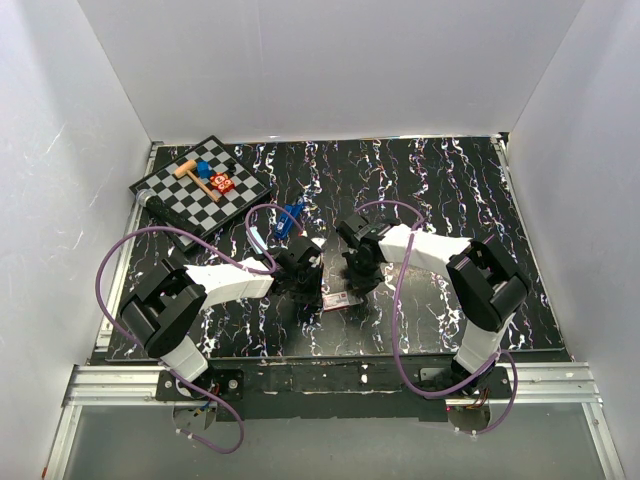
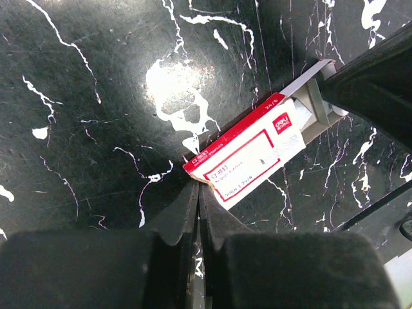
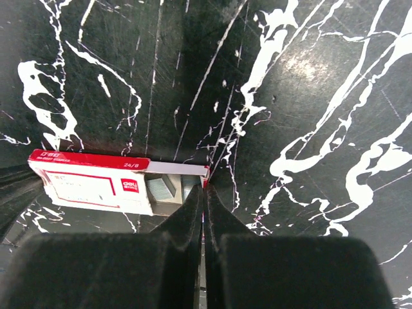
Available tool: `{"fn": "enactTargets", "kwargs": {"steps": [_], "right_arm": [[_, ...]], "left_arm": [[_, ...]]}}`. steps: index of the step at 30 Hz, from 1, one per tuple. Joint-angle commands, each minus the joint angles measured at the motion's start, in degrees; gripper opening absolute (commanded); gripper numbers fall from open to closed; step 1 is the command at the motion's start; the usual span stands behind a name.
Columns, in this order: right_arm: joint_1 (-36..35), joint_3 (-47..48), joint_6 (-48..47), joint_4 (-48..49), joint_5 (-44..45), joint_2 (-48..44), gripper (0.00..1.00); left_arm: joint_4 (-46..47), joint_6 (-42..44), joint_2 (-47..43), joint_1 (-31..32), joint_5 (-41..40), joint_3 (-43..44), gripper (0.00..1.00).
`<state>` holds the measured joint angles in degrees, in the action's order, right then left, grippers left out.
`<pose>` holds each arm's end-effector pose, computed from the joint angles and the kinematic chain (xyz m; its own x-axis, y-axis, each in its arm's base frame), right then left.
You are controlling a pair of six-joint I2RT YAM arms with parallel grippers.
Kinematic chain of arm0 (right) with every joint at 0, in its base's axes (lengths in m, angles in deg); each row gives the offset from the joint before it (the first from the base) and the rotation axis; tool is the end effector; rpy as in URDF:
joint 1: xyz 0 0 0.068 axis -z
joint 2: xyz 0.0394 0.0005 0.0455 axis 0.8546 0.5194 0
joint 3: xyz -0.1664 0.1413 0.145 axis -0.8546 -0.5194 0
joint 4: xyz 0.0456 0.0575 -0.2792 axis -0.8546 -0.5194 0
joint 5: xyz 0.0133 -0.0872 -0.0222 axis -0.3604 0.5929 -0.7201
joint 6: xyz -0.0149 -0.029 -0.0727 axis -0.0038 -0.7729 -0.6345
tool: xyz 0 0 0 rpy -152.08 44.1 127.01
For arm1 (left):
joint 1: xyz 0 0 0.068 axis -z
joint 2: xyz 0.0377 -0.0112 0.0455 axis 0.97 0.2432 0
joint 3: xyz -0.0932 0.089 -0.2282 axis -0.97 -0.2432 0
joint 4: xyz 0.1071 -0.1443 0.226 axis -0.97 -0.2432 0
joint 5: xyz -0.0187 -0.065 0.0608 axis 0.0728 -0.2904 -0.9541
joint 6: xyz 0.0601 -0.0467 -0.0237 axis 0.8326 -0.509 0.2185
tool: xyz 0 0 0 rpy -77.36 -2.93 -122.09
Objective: Unload the staples from the stapler
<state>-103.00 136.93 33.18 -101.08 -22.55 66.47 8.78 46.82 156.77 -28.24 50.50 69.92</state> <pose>0.2608 0.2522 0.1065 -0.9383 -0.2448 -0.2442 -0.2773 0.9546 0.1084 0.2187 -0.2533 0.0890 -0.9206 0.1858 -0.3436 0.3138 0.8756 -0.3671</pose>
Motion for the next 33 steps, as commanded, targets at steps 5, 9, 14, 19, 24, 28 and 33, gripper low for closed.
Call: {"fn": "enactTargets", "kwargs": {"steps": [5, 9, 14, 19, 24, 28, 33], "right_arm": [[-1.1, 3.1, 2.8, -0.5, -0.1, 0.7, 0.01], [-1.1, 3.0, 3.2, -0.6, 0.6, -0.1, 0.01], [-1.2, 2.7, 3.5, -0.9, 1.2, -1.3, 0.14], [-1.2, 2.1, 3.7, -1.1, 1.8, -1.8, 0.23], [-1.2, 1.7, 3.7, -1.6, 3.0, -2.8, 0.26], [-1.2, 1.2, 3.7, -1.8, 4.8, -4.8, 0.27], [-1.1, 0.7, 3.3, -2.7, 6.8, -5.7, 0.27]], "left_arm": [[0.0, 0.2, -1.8, -0.2, -0.1, 0.2, 0.00], [0.3, 0.0, -2.3, -0.3, -0.2, -0.3, 0.00], [0.3, 0.1, -2.3, -0.2, -0.1, -0.4, 0.00], [0.4, 0.0, -2.4, -0.2, -0.1, -0.4, 0.00], [0.4, 0.1, -2.1, -0.2, -0.1, -0.3, 0.00], [0.3, 0.1, -2.1, -0.2, -0.1, -0.4, 0.00], [0.4, 0.1, -1.9, -0.2, 0.0, -0.3, 0.00]]}}
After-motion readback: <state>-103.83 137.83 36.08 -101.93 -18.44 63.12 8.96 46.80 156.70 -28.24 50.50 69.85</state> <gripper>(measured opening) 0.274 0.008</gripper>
